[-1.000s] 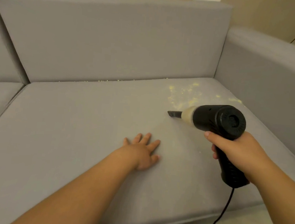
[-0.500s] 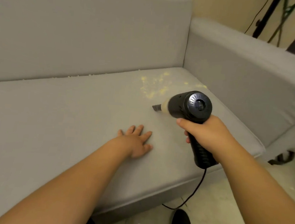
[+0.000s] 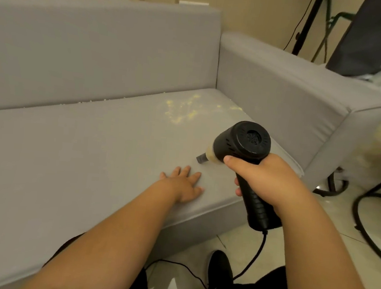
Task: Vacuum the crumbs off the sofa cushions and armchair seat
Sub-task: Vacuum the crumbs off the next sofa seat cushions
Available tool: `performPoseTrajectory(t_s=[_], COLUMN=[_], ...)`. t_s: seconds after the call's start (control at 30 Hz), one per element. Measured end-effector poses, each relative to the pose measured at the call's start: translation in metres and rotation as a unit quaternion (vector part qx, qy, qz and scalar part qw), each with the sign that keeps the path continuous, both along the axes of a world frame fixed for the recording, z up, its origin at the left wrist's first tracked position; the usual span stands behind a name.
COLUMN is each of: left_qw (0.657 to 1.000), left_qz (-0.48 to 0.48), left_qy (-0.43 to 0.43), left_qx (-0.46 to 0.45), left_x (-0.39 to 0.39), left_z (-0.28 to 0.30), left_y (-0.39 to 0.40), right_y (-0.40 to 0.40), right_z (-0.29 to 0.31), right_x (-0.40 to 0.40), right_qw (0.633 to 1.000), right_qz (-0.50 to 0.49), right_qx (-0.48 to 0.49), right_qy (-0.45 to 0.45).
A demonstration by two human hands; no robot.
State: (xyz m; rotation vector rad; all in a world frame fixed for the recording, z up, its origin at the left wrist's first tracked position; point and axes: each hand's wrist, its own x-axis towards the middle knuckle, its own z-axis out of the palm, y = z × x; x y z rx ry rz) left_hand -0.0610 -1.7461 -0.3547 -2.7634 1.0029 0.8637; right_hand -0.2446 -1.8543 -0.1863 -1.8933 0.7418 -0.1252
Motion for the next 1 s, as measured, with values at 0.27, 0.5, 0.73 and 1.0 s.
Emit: performPoseTrajectory(t_s=[0.27, 0.5, 0.73, 1.0], left_qw=[1.0, 1.0, 1.0, 1.0], left_qz=[0.001, 0.0, -0.001, 0.003], left_qy=[-0.006, -0.011, -0.013, -0.006], left_qx=[-0.007, -0.014, -0.011, -0.014], left_x=[0.001, 0.002, 0.002, 0.003], left_z=[-0.003, -0.006, -0.008, -0.009], left_y=[0.007, 0.0, 0.0, 0.001], right_y=[-0.022, -0.064, -0.078, -0.073], right_z=[-0.002, -0.026, -0.036, -0.053], right_x=[-0.009, -0.005, 0.002, 0.025], right_qw=[0.999, 0.989, 0.993, 0.997], right_qz=[-0.026, -0.13, -0.109, -0.077], right_qx=[-0.047, -0.065, -0.004, -0.005], right_qy=[0.005, -0.03, -0.035, -0.013])
